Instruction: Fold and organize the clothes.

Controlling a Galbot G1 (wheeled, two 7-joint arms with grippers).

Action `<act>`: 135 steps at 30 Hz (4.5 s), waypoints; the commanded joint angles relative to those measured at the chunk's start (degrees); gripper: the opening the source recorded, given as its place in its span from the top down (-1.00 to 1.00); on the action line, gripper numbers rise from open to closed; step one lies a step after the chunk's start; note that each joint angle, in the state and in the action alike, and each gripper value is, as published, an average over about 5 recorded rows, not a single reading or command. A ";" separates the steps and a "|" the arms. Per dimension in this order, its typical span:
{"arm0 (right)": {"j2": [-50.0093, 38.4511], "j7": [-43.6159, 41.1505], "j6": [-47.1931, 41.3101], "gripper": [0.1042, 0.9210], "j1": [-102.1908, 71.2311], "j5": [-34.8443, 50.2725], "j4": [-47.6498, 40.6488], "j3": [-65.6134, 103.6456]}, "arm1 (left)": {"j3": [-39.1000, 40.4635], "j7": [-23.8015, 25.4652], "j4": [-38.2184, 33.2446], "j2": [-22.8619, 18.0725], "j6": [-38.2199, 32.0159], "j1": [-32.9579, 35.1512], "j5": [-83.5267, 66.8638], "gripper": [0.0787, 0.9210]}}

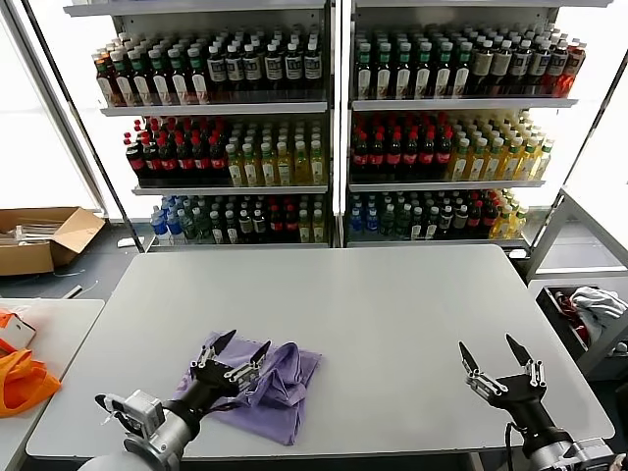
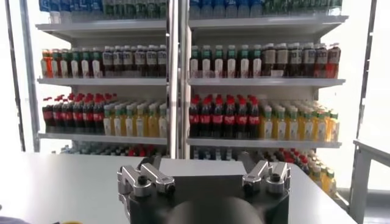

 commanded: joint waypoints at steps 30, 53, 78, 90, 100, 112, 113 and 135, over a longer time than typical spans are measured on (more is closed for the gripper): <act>0.25 0.17 -1.19 -0.76 1.37 -1.15 1.26 -3.49 | -1.70 -1.21 25.09 -1.44 0.71 -6.76 -7.87 -0.77; 0.32 -0.10 -0.59 -0.76 0.55 -0.30 1.44 -2.14 | -3.42 0.36 22.11 -4.26 0.08 -4.29 -10.18 0.63; -0.12 -0.21 0.21 -0.76 0.48 1.24 0.77 -1.63 | -39.94 -0.74 28.21 14.46 2.55 -2.16 -18.24 0.91; 0.45 -0.18 0.41 -0.76 -0.61 1.10 1.20 -1.53 | -4.89 -10.36 6.96 4.43 7.61 -4.97 -14.26 0.91; 1.07 0.05 -0.57 -0.76 -2.68 -0.42 2.85 -0.96 | 31.08 -27.24 17.78 -9.67 9.84 -30.93 -25.65 0.91; -0.92 3.47 -7.73 -0.76 -1.72 -0.45 5.42 -7.45 | 28.34 -26.57 32.47 -22.53 9.56 -34.72 -20.22 0.91; -1.42 4.31 -8.77 -0.76 -0.97 -0.39 5.39 -8.76 | 28.04 -26.57 31.91 -22.54 9.49 -34.85 -20.28 0.91; 1.89 19.04 -21.03 -0.76 32.23 10.31 -21.25 -43.90 | 8.43 -10.92 8.05 -5.72 8.15 -19.66 -16.95 -0.17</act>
